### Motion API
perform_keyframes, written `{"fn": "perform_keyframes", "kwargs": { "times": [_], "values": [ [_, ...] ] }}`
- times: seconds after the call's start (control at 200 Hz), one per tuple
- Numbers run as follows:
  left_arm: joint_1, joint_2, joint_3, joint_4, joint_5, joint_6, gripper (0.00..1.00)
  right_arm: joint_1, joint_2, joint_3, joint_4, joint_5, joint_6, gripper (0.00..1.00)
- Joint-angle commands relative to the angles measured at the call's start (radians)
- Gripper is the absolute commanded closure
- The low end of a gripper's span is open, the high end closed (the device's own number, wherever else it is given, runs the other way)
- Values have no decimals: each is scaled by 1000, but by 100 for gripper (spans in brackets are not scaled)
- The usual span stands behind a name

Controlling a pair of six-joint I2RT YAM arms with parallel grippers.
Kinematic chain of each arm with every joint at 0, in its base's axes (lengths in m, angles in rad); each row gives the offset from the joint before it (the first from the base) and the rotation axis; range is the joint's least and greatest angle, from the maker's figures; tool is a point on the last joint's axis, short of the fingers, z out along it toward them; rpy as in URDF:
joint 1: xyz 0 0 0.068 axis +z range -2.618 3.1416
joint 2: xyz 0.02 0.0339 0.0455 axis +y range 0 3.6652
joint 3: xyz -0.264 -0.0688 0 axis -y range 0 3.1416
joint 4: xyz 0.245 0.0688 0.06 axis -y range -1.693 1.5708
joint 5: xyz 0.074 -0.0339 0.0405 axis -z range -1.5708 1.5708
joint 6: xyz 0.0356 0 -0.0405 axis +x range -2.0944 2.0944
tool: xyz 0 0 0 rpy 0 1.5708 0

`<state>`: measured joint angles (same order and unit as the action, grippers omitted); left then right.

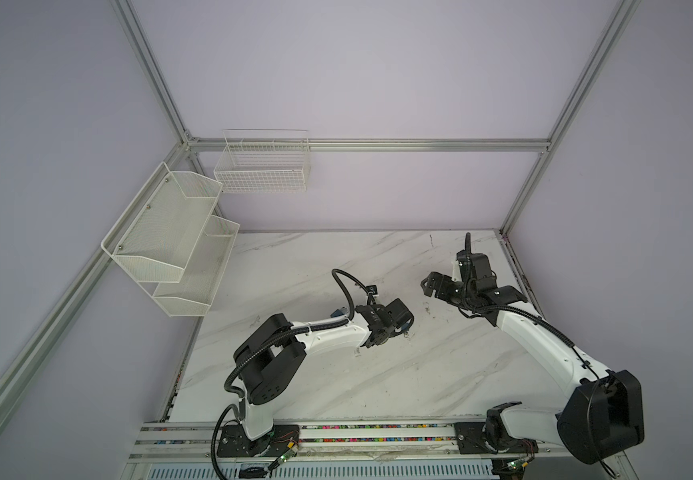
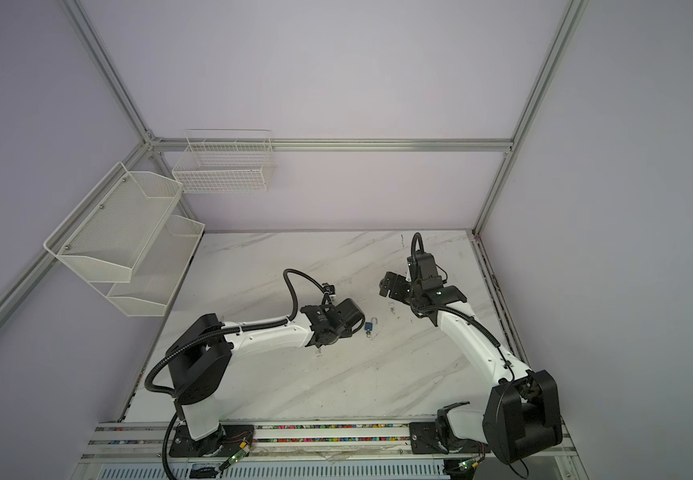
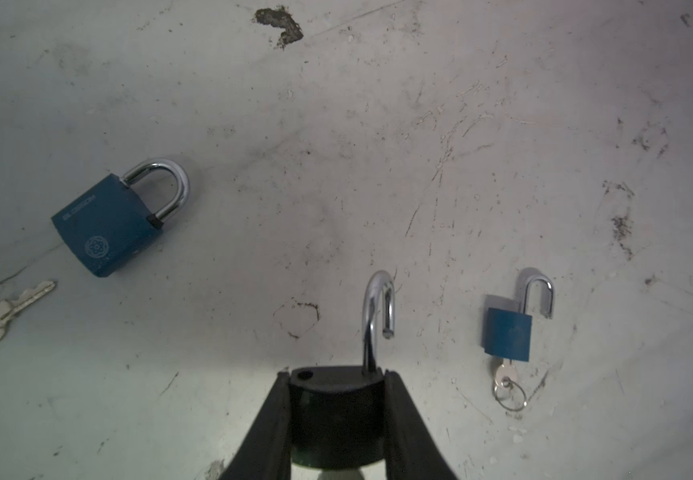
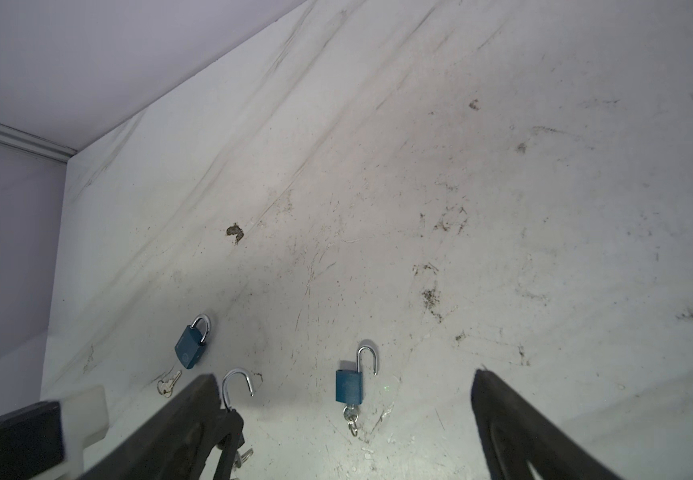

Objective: Unlock with the key

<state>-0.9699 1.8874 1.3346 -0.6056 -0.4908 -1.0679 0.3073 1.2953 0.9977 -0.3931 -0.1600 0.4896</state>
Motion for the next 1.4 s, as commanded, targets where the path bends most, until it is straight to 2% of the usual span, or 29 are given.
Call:
{"fn": "perform_keyframes", "kwargs": {
  "times": [0.0,0.16,0.37,0.51,0.62,0.73,0.8,0.88,0.99,1.03,1.085,1.245,1.395],
  "values": [
    [24,35,155,-109,-37,-110,100,-4,-24,-11,43,-14,43,3],
    [62,112,202,-126,45,-146,100,-4,-19,3,39,-8,48,3],
    [93,180,235,-135,108,-146,100,-5,-21,6,38,-63,91,3],
    [104,204,246,-158,138,-152,100,-5,-33,-5,42,-59,92,3],
    [110,201,243,-157,161,-158,81,-5,-28,5,30,-62,89,3],
    [112,183,256,-158,173,-149,56,-4,-28,24,20,-46,69,2],
    [113,164,267,-158,175,-125,45,-5,-26,42,17,-53,50,3],
    [118,115,254,-158,177,-107,38,-4,-18,70,-3,-49,32,3],
    [119,2,198,-156,152,-88,35,4,-18,97,-18,-52,25,2],
    [119,-51,169,-156,137,-79,28,14,-20,101,-21,-43,31,2],
    [120,-129,121,-149,111,-55,24,37,-17,110,-28,-22,38,3],
    [137,-380,-57,-82,57,79,23,185,50,174,-74,96,51,2],
    [198,-623,-210,-34,54,213,19,362,143,223,-86,218,122,3]
  ]
}}
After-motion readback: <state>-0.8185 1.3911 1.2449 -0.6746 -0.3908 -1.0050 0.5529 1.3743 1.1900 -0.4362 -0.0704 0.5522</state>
